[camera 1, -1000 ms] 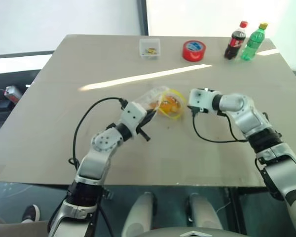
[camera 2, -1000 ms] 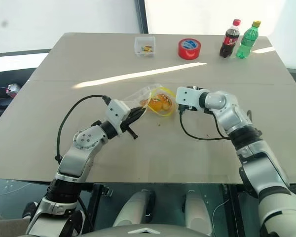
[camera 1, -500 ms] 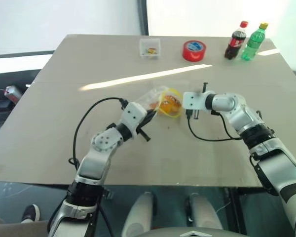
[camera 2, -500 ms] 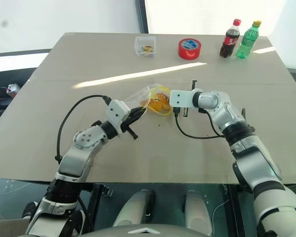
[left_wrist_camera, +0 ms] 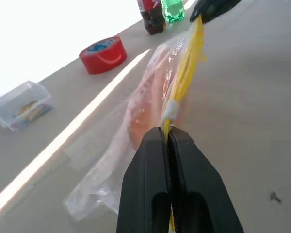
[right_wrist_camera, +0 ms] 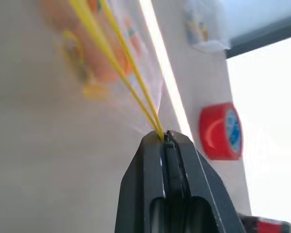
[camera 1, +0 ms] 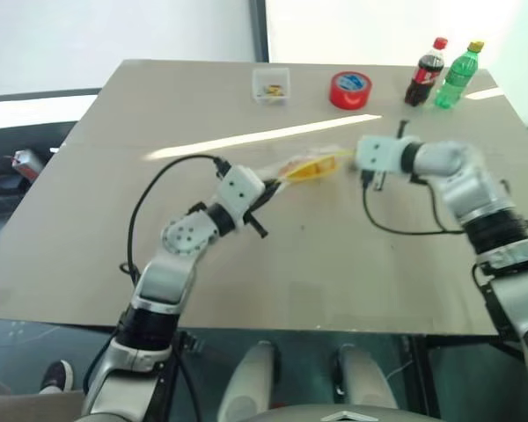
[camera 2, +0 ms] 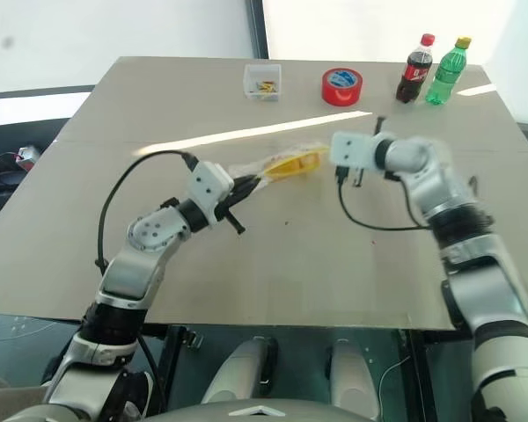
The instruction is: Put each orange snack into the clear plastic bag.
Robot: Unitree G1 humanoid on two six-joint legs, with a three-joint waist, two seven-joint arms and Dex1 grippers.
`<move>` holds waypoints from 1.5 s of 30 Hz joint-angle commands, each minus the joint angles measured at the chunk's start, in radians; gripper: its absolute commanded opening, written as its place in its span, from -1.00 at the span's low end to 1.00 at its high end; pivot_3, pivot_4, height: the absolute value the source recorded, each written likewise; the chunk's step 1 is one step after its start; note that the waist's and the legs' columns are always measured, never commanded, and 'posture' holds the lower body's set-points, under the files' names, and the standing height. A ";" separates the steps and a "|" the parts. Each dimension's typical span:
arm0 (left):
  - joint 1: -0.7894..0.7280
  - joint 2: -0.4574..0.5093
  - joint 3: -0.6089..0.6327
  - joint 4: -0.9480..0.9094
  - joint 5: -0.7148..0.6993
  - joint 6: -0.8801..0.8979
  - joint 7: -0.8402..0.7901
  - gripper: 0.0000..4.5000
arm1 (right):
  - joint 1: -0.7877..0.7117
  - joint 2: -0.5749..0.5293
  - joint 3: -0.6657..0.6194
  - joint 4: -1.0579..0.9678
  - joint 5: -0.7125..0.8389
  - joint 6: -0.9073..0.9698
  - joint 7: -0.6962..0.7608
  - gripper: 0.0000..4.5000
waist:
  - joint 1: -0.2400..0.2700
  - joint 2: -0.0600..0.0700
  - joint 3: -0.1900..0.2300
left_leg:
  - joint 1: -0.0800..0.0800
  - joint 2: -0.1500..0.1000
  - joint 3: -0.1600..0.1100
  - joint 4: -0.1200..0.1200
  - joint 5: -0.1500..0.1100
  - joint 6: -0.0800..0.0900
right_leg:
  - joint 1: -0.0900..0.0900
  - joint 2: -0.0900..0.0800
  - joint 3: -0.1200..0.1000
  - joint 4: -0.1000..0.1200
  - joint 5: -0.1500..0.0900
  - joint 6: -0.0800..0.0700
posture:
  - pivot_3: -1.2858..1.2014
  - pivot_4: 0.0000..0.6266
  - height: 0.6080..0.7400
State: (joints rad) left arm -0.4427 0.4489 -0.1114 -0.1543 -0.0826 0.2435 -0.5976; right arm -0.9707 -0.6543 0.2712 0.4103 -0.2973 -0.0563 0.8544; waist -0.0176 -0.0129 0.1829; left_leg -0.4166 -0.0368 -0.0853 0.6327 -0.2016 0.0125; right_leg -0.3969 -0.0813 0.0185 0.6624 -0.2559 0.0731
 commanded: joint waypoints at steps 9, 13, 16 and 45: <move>-0.088 -0.002 -0.012 -0.027 -0.002 0.002 -0.026 -1.00 | 0.020 -0.151 -0.125 -0.270 0.123 0.240 0.157 0.00 | 0.001 0.000 0.000 | 0.000 0.000 0.001 -0.001 0.000 0.000 | 0.000 -0.001 0.000 0.000 0.000 0.000 | 0.03 -0.52 1.00; -0.090 -0.007 -0.014 -0.011 0.005 -0.012 -0.027 -1.00 | 0.052 -0.181 -0.140 -0.387 0.212 0.324 0.258 0.45 | 0.002 0.000 0.000 | 0.000 0.001 0.000 -0.001 0.000 0.000 | 0.000 0.000 0.000 0.000 0.000 0.000 | 0.03 -0.52 1.00; -0.093 0.002 -0.030 -0.002 0.030 -0.041 -0.035 -1.00 | 0.070 -0.152 -0.128 -0.486 0.284 0.370 0.291 0.45 | -0.001 0.000 0.000 | 0.000 0.001 0.001 -0.001 0.000 0.000 | 0.000 0.000 0.000 0.000 0.000 0.000 | 0.03 -0.52 1.00; -0.176 0.135 -0.135 -0.048 0.287 -0.172 -0.153 -1.00 | -0.038 0.086 0.105 -0.324 0.134 -0.011 0.274 0.45 | 0.000 0.000 0.000 | 0.000 0.001 0.000 0.000 0.000 0.000 | 0.000 0.001 0.000 0.001 0.000 0.000 | 0.03 -0.52 1.00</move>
State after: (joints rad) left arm -0.5989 0.5890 -0.2551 -0.1492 0.2134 0.0762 -0.7476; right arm -0.9742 -0.5704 0.3836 0.0952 -0.1579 -0.0483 1.1384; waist -0.0174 -0.0126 0.1831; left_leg -0.4166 -0.0362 -0.0854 0.6326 -0.2016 0.0125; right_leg -0.3972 -0.0806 0.0181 0.6630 -0.2559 0.0731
